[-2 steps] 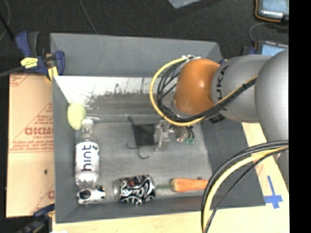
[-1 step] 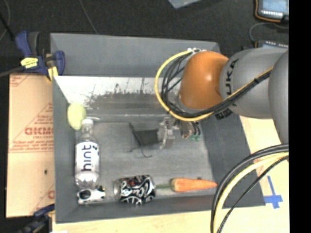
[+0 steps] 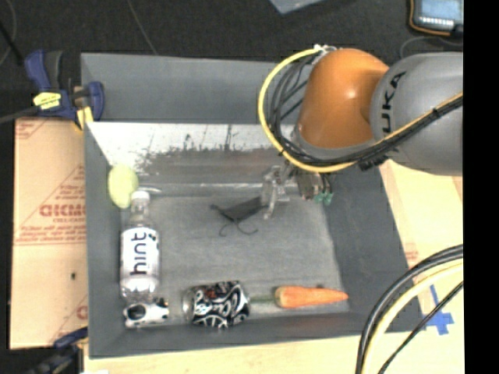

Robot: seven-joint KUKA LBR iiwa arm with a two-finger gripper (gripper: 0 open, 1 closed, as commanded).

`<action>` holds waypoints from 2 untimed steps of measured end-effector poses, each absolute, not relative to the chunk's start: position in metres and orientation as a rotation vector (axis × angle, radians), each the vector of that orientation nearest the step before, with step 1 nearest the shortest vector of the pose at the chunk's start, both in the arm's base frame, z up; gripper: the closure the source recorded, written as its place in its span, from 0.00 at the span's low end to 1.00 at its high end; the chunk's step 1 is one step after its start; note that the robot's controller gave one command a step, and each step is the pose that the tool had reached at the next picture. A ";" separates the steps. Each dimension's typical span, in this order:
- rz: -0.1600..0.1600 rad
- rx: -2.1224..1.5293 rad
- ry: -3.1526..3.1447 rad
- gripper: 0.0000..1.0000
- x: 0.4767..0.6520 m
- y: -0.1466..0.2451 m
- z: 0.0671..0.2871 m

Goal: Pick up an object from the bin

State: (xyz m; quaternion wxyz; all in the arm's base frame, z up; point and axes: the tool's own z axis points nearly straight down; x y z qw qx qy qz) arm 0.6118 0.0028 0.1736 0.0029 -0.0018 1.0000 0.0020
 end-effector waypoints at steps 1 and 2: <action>0.005 0.014 3.125 1.00 0.598 0.020 0.194; 0.005 -0.127 3.135 1.00 0.585 0.036 0.172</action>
Offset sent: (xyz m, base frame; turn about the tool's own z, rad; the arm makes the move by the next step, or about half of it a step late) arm -0.0312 0.0416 -0.0021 -0.1266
